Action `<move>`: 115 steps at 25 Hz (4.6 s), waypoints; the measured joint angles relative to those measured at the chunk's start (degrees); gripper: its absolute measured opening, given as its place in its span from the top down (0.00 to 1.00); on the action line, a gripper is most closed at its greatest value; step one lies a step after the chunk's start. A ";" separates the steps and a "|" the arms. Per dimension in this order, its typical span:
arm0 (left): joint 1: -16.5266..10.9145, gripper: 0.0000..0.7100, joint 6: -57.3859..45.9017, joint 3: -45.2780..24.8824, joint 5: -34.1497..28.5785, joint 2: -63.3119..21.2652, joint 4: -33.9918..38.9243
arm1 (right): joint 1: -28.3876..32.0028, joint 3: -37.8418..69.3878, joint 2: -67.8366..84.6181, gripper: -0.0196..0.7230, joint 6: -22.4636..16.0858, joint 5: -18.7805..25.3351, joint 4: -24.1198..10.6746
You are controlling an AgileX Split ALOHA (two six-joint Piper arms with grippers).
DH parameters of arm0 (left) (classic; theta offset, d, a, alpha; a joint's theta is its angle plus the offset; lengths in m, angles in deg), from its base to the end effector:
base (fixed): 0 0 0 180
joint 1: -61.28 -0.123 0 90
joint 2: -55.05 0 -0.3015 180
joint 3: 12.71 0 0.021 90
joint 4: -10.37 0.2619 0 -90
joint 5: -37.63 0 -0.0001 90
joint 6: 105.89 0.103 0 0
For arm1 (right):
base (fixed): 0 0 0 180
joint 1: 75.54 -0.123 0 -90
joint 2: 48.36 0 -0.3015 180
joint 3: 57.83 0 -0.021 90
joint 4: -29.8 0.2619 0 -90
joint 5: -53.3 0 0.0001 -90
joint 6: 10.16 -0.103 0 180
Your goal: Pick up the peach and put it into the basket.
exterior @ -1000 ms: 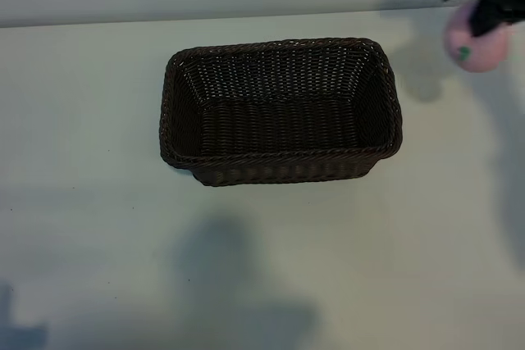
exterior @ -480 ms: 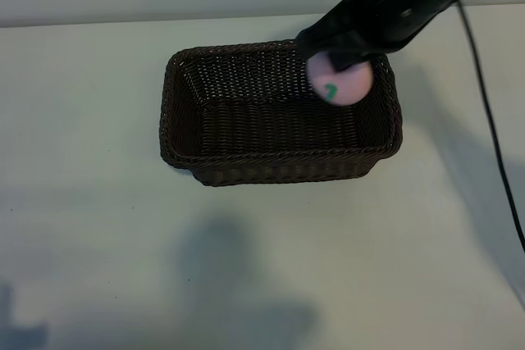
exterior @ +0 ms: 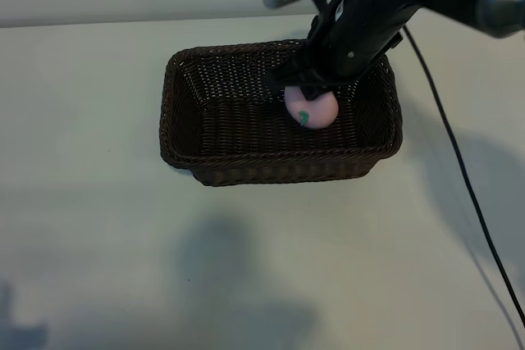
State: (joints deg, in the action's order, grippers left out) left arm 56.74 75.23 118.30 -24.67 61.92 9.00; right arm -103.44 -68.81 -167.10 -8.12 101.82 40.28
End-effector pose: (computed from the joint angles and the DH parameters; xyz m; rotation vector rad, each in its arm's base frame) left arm -0.0034 -0.0025 0.2748 -0.0599 2.0613 0.0323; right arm 0.3845 0.2195 0.2344 -0.5876 2.6909 0.3477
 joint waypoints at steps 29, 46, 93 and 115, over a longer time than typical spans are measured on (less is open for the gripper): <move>0.00 0.35 0.08 0.00 0.00 0.00 0.00 | -0.07 -16.50 -3.44 0.15 0.39 16.39 -3.73; 0.00 0.35 0.01 0.00 0.00 0.00 -0.17 | 18.22 -21.70 -3.37 0.19 -1.43 21.36 -13.36; 0.00 0.35 -0.12 0.00 0.00 0.00 -0.17 | 37.57 10.44 67.35 0.19 2.87 21.92 -0.96; 0.04 0.35 -0.06 0.00 0.00 0.00 -0.17 | 30.20 26.46 91.58 0.19 -2.04 21.97 -9.07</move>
State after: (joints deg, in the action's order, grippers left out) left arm 56.78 75.16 118.30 -24.67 61.92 8.83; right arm -73.24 -42.35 -75.52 -10.16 123.79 31.21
